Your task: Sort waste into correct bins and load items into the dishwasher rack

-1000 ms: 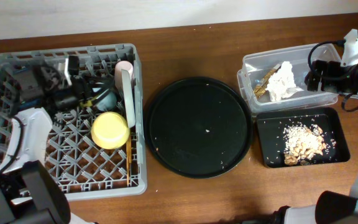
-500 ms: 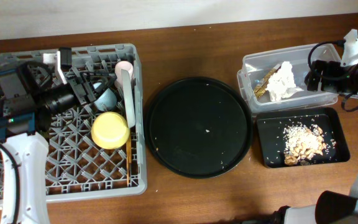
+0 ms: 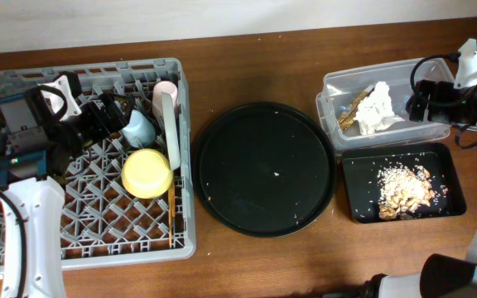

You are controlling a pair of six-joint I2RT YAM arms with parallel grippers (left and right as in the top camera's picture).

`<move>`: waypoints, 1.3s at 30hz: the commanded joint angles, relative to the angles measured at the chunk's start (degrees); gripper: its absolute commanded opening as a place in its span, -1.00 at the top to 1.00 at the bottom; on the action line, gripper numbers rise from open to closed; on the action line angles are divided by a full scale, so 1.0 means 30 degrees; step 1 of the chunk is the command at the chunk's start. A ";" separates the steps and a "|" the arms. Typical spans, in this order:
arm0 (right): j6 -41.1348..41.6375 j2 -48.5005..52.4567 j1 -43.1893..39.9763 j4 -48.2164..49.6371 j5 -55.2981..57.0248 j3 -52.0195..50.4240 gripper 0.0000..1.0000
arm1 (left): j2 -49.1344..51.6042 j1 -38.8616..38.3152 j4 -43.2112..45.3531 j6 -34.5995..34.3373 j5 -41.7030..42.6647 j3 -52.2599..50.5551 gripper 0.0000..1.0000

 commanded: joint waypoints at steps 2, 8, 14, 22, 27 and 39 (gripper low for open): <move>0.0153 -0.1224 0.0641 0.0007 0.0168 0.0328 -0.97 | -0.0080 0.0029 0.0000 0.0160 -0.0255 0.0007 -0.98; 0.0153 -0.6615 0.5464 0.0007 0.0168 0.0328 -0.97 | -0.0080 0.0029 0.0000 0.0160 -0.0255 0.0007 -0.98; 0.0000 -1.2080 0.9566 -0.0007 0.1268 0.0321 -0.97 | -0.0080 0.0029 0.0000 0.0160 -0.0255 0.0007 -0.98; -0.2215 -1.9861 0.9515 0.3067 0.1537 -0.4947 -0.97 | -0.0080 0.0029 0.0000 0.0160 -0.0255 0.0007 -0.99; -0.2433 -2.5879 0.8859 1.3340 0.1457 -1.5584 -0.97 | -0.0080 0.0029 0.0000 0.0160 -0.0255 0.0007 -0.98; 0.0729 -3.0090 0.7927 3.0403 -0.0699 -3.3281 -0.97 | -0.0080 0.0029 0.0000 0.0160 -0.0255 0.0007 -0.99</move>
